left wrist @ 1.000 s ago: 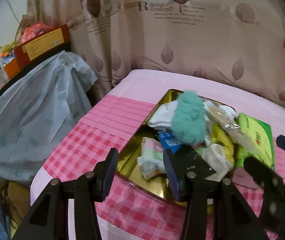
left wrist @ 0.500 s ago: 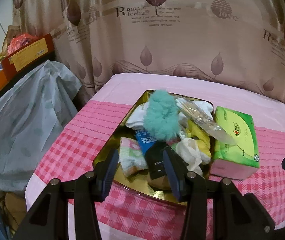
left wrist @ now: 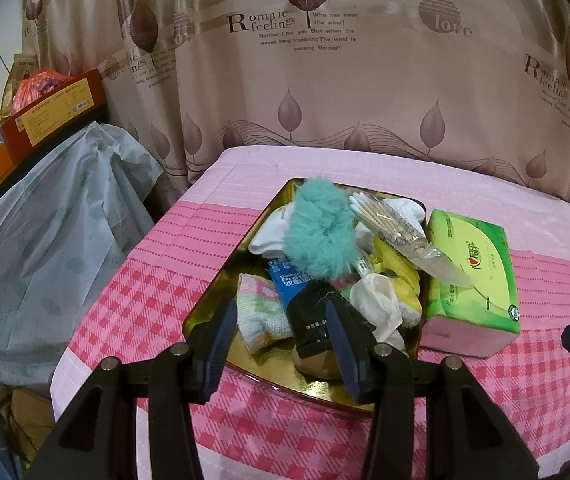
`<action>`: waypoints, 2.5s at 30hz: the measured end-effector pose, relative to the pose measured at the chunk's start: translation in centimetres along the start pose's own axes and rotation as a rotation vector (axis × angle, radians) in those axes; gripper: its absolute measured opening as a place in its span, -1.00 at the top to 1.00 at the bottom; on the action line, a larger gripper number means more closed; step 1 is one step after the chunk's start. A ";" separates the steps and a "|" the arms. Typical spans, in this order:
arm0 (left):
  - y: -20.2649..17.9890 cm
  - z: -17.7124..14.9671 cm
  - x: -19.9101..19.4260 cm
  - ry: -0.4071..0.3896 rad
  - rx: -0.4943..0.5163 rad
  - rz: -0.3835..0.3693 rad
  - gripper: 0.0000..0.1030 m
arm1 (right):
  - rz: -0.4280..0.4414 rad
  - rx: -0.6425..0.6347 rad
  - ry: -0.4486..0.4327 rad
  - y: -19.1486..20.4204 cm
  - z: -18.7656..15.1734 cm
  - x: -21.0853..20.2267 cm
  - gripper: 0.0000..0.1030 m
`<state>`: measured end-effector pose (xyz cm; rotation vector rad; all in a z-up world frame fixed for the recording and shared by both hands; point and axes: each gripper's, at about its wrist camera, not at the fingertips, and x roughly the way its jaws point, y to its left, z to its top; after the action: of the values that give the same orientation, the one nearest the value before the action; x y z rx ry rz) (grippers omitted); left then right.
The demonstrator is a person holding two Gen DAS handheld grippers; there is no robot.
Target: Organize soft objects
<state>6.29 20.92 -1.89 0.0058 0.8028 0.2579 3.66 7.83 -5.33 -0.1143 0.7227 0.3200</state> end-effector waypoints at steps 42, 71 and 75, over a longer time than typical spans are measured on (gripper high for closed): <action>-0.1 0.0 0.0 0.002 0.002 -0.001 0.08 | 0.005 -0.029 0.030 1.2 -0.4 0.5 -0.97; -0.1 0.0 0.1 0.003 0.003 0.001 0.08 | 0.012 -0.029 0.058 1.4 -1.2 0.7 -0.98; -0.2 0.0 0.1 0.002 0.004 0.001 0.08 | 0.013 -0.029 0.057 1.4 -1.2 0.8 -0.98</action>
<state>6.36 20.77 -2.01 0.0094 0.8058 0.2573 2.97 9.13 -6.73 -0.1466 0.7760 0.3403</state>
